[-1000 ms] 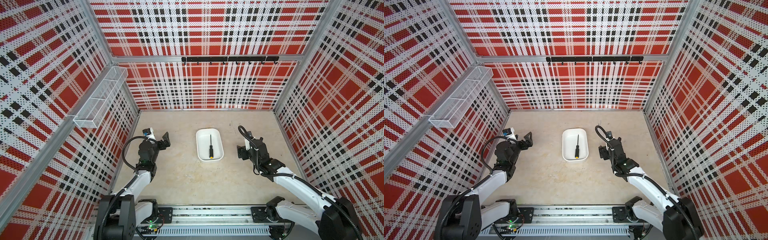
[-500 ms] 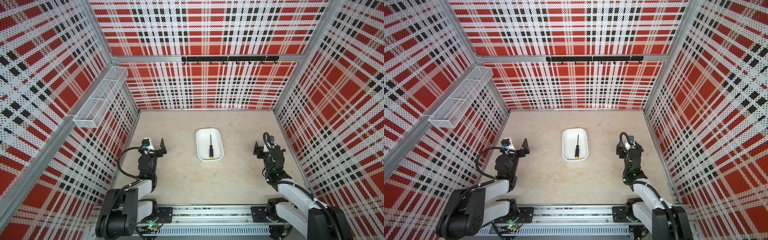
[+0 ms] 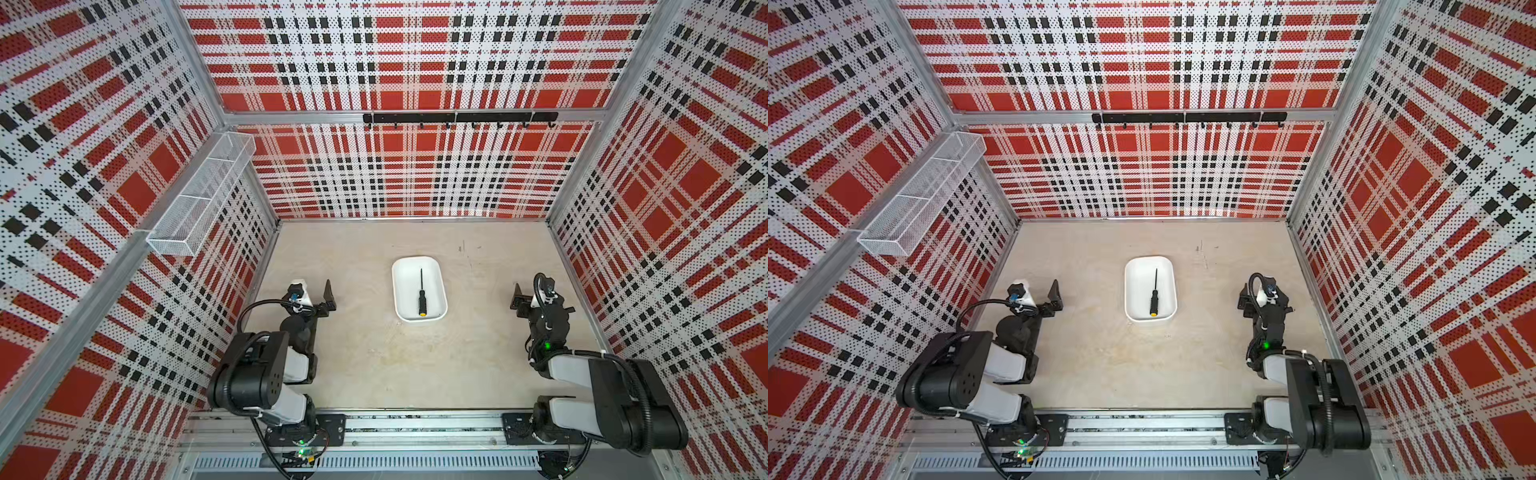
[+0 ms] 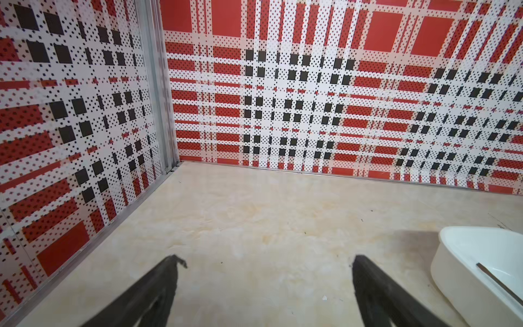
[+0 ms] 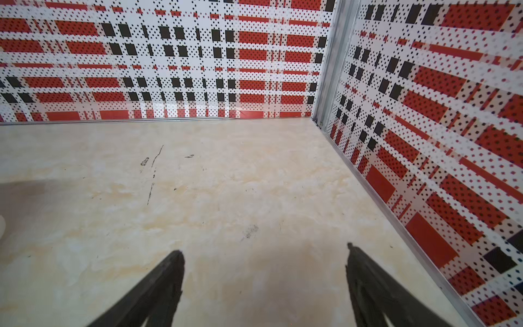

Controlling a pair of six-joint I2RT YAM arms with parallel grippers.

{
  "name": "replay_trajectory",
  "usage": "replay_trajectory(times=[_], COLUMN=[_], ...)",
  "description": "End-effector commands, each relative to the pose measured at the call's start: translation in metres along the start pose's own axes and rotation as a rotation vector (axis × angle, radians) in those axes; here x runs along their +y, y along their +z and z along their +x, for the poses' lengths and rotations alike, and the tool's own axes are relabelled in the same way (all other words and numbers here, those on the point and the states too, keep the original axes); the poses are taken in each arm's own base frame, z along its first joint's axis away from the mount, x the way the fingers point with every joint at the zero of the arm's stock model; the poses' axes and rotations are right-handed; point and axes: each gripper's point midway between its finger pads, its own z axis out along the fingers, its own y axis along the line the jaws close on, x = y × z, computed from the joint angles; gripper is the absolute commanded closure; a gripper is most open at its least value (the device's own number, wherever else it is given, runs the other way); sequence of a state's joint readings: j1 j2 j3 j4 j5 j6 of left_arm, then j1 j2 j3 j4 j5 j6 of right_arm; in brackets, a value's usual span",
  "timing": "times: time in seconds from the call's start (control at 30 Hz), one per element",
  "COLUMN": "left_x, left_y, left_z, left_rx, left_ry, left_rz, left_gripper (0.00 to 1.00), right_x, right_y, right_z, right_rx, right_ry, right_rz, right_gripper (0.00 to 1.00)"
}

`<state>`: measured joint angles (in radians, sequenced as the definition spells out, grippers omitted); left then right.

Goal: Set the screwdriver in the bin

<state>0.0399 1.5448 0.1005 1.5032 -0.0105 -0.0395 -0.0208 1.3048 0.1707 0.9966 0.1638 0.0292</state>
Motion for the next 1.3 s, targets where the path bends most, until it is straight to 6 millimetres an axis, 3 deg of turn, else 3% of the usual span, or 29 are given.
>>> replay_trajectory(times=[0.0, 0.17, 0.37, 0.53, 0.7, 0.8, 1.27], left_x=[-0.002, -0.001, 0.001, 0.003, 0.004, 0.004, 0.004], left_y=[0.002, 0.005, 0.012, 0.023, 0.025, 0.025, 0.024], left_z=[-0.014, -0.012, -0.010, -0.004, -0.001, -0.001, -0.001], left_rx=[-0.070, -0.056, -0.036, 0.002, 0.018, 0.018, 0.018], left_ry=[0.020, 0.021, 0.019, 0.016, 0.017, 0.017, 0.016], left_rz=[0.011, 0.004, -0.007, -0.014, -0.024, -0.023, -0.025], left_gripper=[0.02, 0.02, 0.02, 0.02, 0.02, 0.02, 0.02], right_x=[0.002, 0.008, 0.019, 0.014, 0.030, 0.039, 0.040], right_y=[0.002, -0.011, 0.001, 0.004, 0.035, 0.038, 0.037], right_z=[-0.020, -0.027, -0.016, -0.007, 0.005, 0.006, 0.005], right_rx=[-0.066, -0.147, -0.161, -0.140, -0.011, 0.005, 0.000], right_ry=[0.019, 0.100, 0.111, 0.122, 0.068, 0.027, 0.026], right_rz=[-0.019, -0.076, -0.127, -0.103, -0.135, -0.151, -0.153], right_gripper=[0.08, 0.08, 0.10, 0.07, 0.00, 0.00, 0.00])
